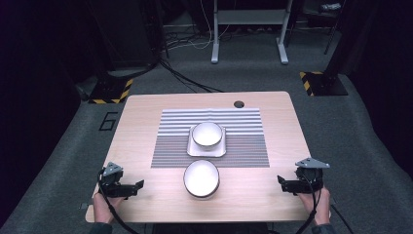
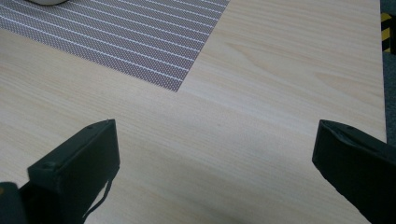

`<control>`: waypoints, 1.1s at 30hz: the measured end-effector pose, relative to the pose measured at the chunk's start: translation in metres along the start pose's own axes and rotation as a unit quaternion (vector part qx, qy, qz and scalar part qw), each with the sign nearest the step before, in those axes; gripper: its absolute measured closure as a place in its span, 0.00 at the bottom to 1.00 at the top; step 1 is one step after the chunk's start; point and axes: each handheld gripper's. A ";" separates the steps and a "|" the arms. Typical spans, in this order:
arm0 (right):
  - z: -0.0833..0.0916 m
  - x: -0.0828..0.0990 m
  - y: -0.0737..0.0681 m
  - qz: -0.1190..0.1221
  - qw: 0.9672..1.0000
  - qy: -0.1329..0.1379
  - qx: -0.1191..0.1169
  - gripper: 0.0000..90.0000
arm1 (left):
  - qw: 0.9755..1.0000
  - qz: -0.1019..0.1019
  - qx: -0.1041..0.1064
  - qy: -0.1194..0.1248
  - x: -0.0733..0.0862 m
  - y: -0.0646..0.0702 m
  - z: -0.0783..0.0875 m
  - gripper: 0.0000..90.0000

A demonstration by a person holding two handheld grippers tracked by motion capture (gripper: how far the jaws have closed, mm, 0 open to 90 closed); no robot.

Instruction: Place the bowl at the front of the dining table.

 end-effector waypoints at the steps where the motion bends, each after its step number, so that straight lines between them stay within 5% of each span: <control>1: 0.000 0.003 0.000 -0.004 1.000 -0.001 0.002 0.00 | 1.000 0.001 -0.003 0.001 0.002 -0.001 0.001 0.00; 18: -0.023 0.035 -0.003 -0.006 0.999 -0.031 0.008 0.00 | 1.000 0.027 -0.015 0.000 0.028 -0.013 -0.004 0.00; 24: -0.025 0.038 -0.003 -0.010 1.000 -0.018 0.006 0.00 | 0.999 0.002 -0.053 -0.005 0.032 -0.010 -0.011 0.00; 33: -0.025 0.037 -0.004 -0.013 1.000 -0.018 0.009 0.00 | 0.998 0.006 -0.062 -0.004 0.030 -0.009 -0.013 0.00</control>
Point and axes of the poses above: each handheld gripper's, and its own axes: z roughly backward along the jaws, x roughly out of its underside, y roughly to its right, and after that the axes turned 14 degrees about x, right-handed
